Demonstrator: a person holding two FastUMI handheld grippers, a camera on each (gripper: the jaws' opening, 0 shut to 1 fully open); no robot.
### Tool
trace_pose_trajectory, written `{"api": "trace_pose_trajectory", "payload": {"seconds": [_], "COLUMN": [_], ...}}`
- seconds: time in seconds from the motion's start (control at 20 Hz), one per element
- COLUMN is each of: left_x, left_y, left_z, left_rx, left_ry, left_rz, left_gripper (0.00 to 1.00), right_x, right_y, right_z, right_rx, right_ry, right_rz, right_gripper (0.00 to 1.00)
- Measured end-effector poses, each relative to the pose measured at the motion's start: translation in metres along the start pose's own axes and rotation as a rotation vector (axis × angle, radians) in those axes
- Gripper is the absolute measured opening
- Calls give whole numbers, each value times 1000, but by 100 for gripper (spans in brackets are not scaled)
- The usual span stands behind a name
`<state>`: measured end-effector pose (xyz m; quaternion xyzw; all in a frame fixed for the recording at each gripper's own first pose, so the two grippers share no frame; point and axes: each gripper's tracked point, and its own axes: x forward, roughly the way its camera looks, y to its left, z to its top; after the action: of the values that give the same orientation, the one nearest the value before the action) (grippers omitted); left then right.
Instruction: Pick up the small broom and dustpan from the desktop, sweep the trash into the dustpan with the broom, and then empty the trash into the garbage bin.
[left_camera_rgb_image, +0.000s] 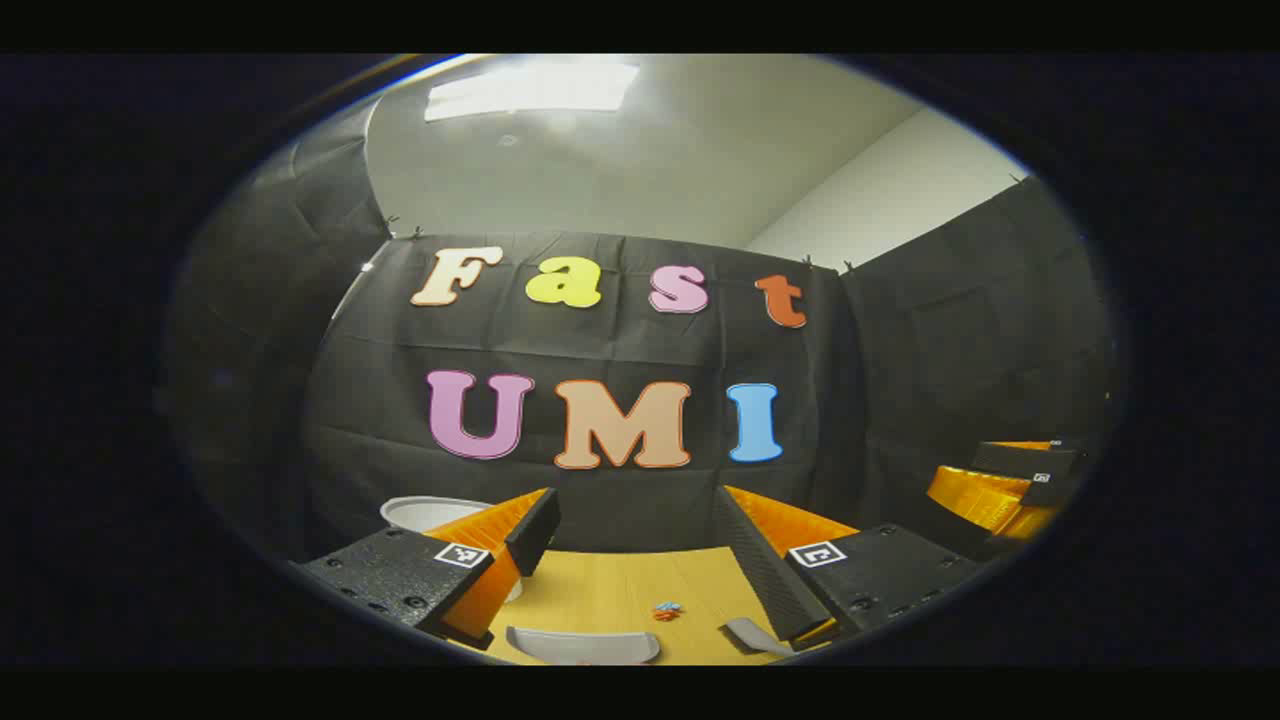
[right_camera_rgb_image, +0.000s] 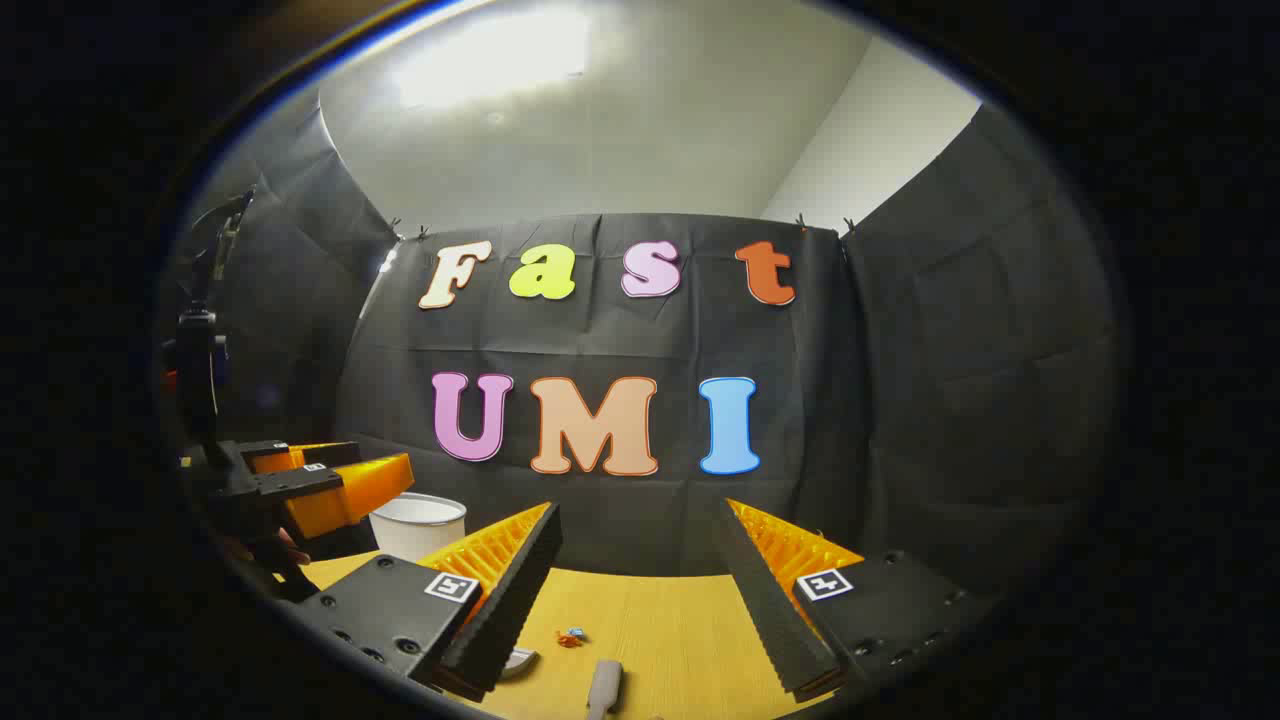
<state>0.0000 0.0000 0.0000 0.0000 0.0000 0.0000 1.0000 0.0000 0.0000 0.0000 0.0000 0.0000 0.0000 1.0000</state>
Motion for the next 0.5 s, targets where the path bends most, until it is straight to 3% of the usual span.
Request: {"api": "trace_pose_trajectory", "payload": {"seconds": [0.5], "left_x": [6], "left_y": [-9], "left_z": [3], "left_rx": [-11], "left_ry": [1], "left_rz": [1], "left_gripper": [92], "right_x": [-6], "right_y": [5], "right_z": [0], "right_rx": [-32], "right_ry": [-7], "right_rz": [28], "right_gripper": [99]}}
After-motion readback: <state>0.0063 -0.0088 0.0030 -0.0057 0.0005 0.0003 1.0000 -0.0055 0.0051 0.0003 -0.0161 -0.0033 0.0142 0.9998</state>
